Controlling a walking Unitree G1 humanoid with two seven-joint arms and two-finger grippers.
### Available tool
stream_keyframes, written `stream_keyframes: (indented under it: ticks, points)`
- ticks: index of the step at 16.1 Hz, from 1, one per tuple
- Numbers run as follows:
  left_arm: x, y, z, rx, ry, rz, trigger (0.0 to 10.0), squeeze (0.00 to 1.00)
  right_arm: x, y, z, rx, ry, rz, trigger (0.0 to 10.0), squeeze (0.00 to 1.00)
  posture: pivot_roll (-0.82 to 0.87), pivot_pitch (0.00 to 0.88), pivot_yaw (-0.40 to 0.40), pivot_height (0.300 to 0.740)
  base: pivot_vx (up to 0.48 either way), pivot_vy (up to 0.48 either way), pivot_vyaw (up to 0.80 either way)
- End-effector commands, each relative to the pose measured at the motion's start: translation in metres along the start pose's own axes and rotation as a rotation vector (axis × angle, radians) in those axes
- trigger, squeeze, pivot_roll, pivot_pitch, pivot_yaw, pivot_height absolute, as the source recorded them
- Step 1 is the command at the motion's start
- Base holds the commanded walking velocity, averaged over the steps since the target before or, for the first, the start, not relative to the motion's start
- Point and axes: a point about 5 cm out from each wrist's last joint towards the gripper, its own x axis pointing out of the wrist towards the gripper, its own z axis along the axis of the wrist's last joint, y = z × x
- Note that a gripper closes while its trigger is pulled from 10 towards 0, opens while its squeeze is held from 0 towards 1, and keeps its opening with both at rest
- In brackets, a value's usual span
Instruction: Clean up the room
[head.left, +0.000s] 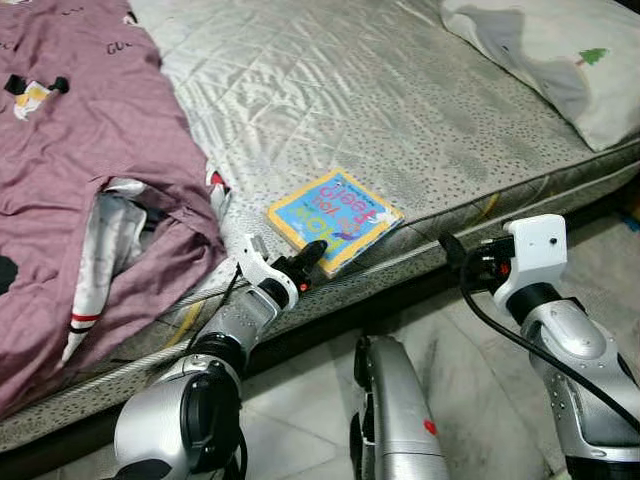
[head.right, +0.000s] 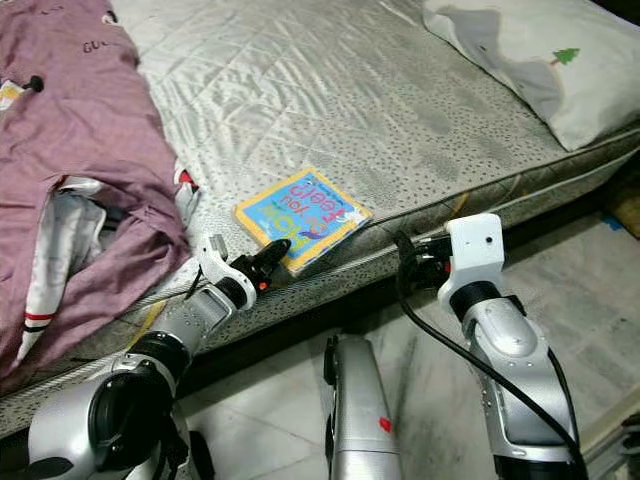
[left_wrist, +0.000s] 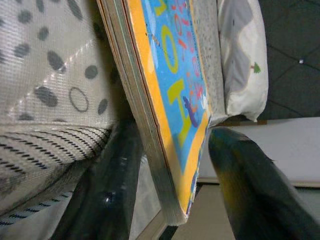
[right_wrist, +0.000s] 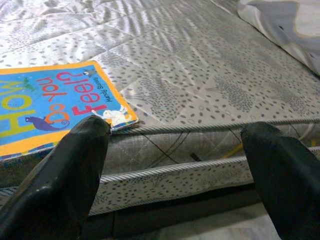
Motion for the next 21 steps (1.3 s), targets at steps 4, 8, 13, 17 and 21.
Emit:
stream_keyframes:
  ticks: [4,8,13,17,21]
  points:
    - [-0.004,0.009,-0.002,0.016,0.016,0.057,0.0,0.0,0.0,0.002,-0.002,0.007,-0.003,0.0,10.0,0.0,-0.3,0.176,-0.068,0.501,0.0,0.0,0.0]
    - [-0.008,0.014,0.01,0.047,-0.031,0.093,0.0,0.0,0.004,0.007,-0.003,0.021,-0.008,0.006,10.0,0.0,-0.28,0.168,-0.066,0.501,0.0,0.0,0.0]
    - [-0.01,0.016,0.021,0.093,-0.08,0.114,0.0,0.0,0.007,0.011,-0.005,0.03,-0.014,0.005,10.0,0.0,-0.27,0.156,-0.056,0.501,0.0,0.0,0.0]
    - [-0.009,0.012,0.033,0.237,-0.13,0.137,0.0,0.0,0.011,0.015,-0.006,0.047,-0.024,0.005,10.0,0.0,-0.24,0.142,-0.046,0.501,0.0,0.0,0.0]
    - [-0.008,-0.026,0.081,0.583,-0.357,0.065,0.0,0.0,0.025,0.029,-0.006,0.094,-0.058,0.017,10.0,0.0,-0.15,0.102,-0.03,0.501,0.0,0.0,0.0]
